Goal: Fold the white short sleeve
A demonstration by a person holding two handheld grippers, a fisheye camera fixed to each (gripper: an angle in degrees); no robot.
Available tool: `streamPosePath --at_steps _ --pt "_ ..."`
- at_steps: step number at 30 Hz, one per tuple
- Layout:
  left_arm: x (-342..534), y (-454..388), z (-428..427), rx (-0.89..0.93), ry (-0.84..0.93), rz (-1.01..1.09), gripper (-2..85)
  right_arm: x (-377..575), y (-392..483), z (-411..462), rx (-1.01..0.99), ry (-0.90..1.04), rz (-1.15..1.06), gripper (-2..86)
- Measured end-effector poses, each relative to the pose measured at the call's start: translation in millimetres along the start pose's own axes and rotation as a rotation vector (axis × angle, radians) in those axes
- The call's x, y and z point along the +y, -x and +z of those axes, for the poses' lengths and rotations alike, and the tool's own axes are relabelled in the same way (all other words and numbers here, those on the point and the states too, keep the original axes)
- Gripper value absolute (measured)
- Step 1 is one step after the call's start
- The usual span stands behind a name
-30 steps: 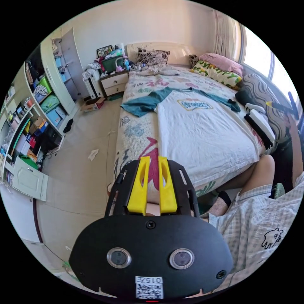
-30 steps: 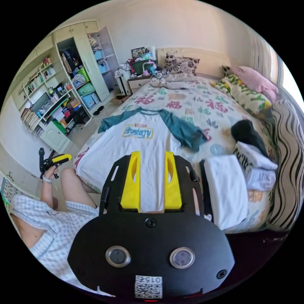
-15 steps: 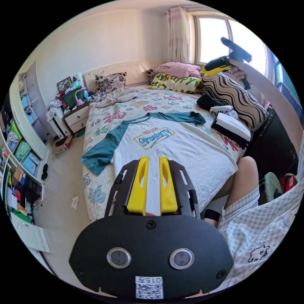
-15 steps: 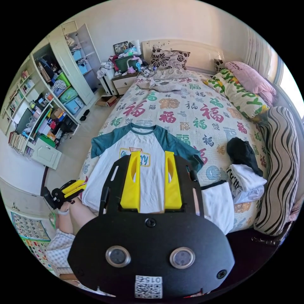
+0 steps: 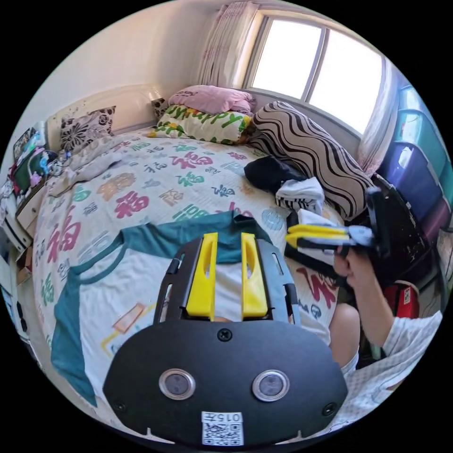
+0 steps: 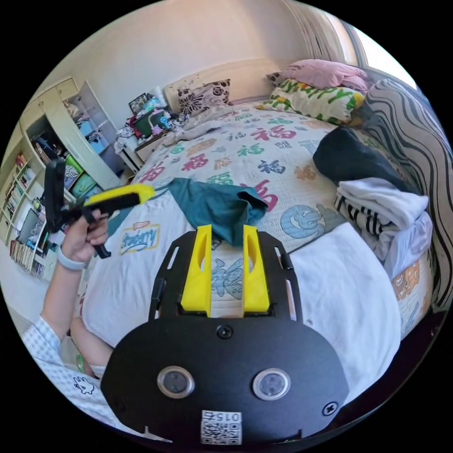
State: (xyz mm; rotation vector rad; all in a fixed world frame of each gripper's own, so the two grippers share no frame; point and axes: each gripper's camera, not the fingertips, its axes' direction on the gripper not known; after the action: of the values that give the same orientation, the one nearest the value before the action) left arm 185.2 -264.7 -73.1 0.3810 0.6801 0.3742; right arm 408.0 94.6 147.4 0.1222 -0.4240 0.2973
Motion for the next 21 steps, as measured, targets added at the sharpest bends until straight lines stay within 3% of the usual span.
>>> streamPosePath --at_steps 8,13,21 --pt "-93 18 175 0.101 0.262 -0.032 8.3 -31 -28 55 -0.005 0.082 0.069 7.7" --pt "-100 23 230 0.037 0.432 0.011 6.6 -50 -33 75 -0.004 0.148 0.042 5.5" --pt "-99 36 182 -0.019 0.213 0.065 0.4 -64 -15 63 0.011 0.042 -0.068 0.9"
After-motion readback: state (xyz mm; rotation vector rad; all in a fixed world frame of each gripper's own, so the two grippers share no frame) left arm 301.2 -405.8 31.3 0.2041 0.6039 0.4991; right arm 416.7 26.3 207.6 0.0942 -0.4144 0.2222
